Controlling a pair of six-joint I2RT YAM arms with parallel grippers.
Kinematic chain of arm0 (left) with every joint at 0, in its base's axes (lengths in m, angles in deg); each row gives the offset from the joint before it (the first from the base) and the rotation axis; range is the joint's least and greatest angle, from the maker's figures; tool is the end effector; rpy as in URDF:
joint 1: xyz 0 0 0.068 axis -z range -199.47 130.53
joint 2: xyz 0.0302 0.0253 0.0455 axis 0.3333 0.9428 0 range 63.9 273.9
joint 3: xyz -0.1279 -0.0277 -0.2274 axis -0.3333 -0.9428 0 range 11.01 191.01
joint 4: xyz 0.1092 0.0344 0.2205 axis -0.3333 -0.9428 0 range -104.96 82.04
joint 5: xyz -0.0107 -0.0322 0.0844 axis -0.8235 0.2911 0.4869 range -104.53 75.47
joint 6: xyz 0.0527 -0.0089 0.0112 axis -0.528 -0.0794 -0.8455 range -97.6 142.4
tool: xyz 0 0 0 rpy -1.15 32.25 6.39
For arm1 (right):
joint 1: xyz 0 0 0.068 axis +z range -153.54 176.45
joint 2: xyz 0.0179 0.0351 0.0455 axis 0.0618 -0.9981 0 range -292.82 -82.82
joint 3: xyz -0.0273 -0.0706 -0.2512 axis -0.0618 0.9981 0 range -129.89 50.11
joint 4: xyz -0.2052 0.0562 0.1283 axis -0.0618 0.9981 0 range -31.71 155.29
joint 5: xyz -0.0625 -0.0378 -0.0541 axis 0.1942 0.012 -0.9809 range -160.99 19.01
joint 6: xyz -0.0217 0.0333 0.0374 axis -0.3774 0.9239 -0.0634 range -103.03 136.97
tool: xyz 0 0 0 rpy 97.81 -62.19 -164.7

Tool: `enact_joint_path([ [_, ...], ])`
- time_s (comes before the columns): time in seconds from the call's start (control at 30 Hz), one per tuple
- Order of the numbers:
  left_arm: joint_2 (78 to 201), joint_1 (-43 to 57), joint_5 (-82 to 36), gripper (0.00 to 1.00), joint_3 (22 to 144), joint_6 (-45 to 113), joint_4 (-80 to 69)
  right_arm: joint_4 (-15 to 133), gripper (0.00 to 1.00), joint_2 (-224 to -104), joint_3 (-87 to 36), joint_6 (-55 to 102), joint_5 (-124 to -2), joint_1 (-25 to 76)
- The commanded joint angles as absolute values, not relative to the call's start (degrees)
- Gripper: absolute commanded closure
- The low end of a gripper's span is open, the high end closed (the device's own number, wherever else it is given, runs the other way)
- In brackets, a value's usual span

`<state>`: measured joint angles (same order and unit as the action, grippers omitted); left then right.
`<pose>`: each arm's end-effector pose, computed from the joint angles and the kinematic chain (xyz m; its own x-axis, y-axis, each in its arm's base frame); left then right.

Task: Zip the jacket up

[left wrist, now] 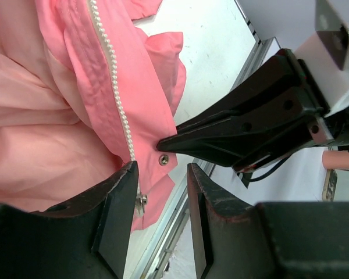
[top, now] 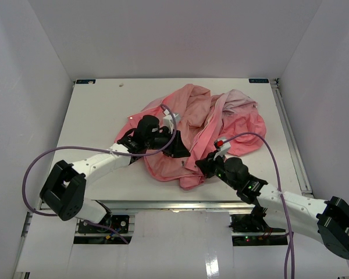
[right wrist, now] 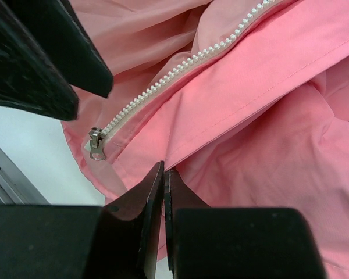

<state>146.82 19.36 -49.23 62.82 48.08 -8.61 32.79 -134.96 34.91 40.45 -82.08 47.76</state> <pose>0.2255 -0.2081 0.2420 -0.7562 0.1513 -0.6366 0.6268 0.4465 -0.6385 0.1262 0.1463 0.2007 -0.3719 0.1611 -0.9142 -0.5449 0.7594 0.3555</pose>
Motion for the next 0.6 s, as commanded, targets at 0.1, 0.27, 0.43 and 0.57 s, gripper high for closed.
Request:
enact_joint_path([
  [0.1, 151.11, 19.61, -52.13, 0.50, 65.83, 45.03, -11.27, 29.55, 0.92, -134.36, 34.84, 39.18, -80.57, 47.43],
  [0.27, 153.10, 19.63, -54.14, 0.52, 66.61, 44.81, -10.98, 29.47, 0.92, -133.84, 35.06, 39.03, -80.48, 47.50],
  [0.43, 153.72, 19.55, -55.63, 0.66, 67.12, 44.37, -10.32, 29.38, 0.92, -134.06, 35.12, 39.03, -80.39, 47.43],
  [0.57, 154.34, 19.55, -60.32, 0.91, 66.11, 45.34, -4.73, 27.83, 0.81, -134.23, 35.63, 39.86, -79.64, 47.28],
])
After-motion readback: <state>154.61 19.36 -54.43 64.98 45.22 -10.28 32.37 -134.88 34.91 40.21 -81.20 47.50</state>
